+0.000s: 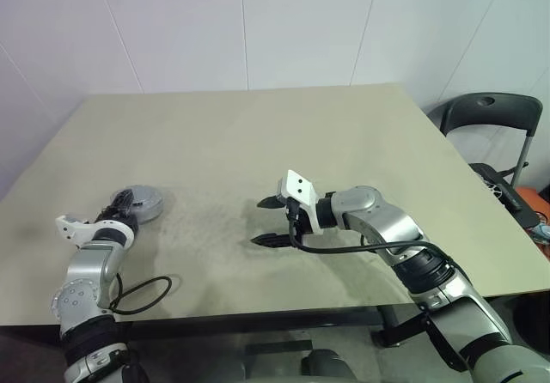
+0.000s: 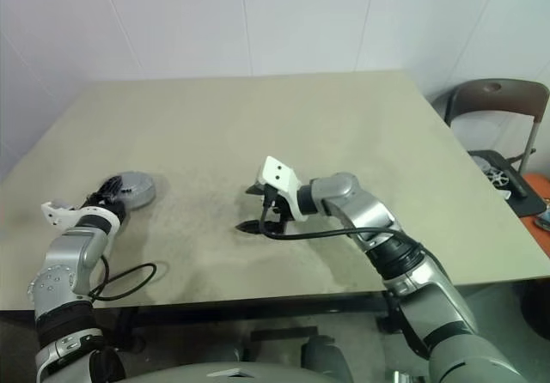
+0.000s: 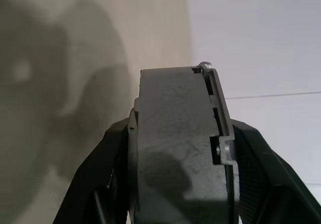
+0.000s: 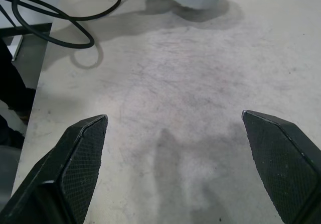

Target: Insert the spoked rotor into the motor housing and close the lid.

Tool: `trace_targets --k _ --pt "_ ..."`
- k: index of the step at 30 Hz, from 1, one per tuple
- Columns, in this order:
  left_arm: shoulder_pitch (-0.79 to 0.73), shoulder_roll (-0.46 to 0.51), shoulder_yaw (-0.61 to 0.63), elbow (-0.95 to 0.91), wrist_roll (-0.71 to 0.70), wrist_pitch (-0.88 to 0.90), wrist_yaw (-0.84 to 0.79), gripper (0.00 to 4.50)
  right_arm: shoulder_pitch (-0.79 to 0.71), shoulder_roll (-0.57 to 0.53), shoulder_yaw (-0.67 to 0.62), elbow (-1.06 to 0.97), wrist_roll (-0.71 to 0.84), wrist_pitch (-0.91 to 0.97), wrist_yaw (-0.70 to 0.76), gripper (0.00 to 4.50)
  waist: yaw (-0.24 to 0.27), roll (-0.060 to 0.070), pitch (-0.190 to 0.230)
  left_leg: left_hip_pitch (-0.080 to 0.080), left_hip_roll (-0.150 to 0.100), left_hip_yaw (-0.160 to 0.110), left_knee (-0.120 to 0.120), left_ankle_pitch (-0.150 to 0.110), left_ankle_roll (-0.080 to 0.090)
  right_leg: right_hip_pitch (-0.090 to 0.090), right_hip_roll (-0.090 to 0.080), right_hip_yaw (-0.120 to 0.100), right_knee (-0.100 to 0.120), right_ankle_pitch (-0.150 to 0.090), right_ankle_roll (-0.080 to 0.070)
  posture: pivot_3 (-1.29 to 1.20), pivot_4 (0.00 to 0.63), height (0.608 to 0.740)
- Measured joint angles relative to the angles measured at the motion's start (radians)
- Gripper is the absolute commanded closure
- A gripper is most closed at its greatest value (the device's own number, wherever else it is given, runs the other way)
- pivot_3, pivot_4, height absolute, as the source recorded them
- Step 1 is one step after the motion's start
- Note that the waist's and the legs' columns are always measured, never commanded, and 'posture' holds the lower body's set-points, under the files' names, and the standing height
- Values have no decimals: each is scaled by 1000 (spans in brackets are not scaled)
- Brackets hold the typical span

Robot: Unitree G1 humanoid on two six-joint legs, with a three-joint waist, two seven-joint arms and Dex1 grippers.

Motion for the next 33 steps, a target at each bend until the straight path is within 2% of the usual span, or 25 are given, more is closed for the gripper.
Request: trace_targets --k 6,8,13,23,30,33 --pt "-10 -15 19 -1 14 2 91 2244 1 11 -5 9 -20 -3 6 0 0 0 0 1 0 0 0 0 0 0 0 0 0 0 0 0 0 740" --pt "-16 -18 19 -9 18 6 128 1513 1 15 -7 17 -26 -9 8 0 0 -1 0 1 0 0 0 0 0 1 0 0 0 0 0 0 0 740" --pt "-41 -47 25 -63 24 -7 260 24 1 21 -8 28 -38 -24 12 0 0 -1 -1 2 0 0 1 0 0 3 0 0 0 0 0 0 0 740" --pt "15 -139 16 -301 -15 -25 572 24 4 24 -28 45 -60 -39 26 0 -2 -1 -2 3 -1 1 1 0 0 3 0 1 0 0 0 0 0 740" --pt "96 -200 -35 -477 -19 -62 745 24 10 29 -29 59 -75 -57 31 0 -2 1 -3 4 -1 3 1 0 0 4 0 2 0 0 0 0 0 740" --pt "137 -187 -87 -525 -12 -47 782 24 10 30 -29 62 -78 -66 32 0 -2 1 -3 5 -1 6 1 0 0 4 1 2 0 0 0 0 0 740"
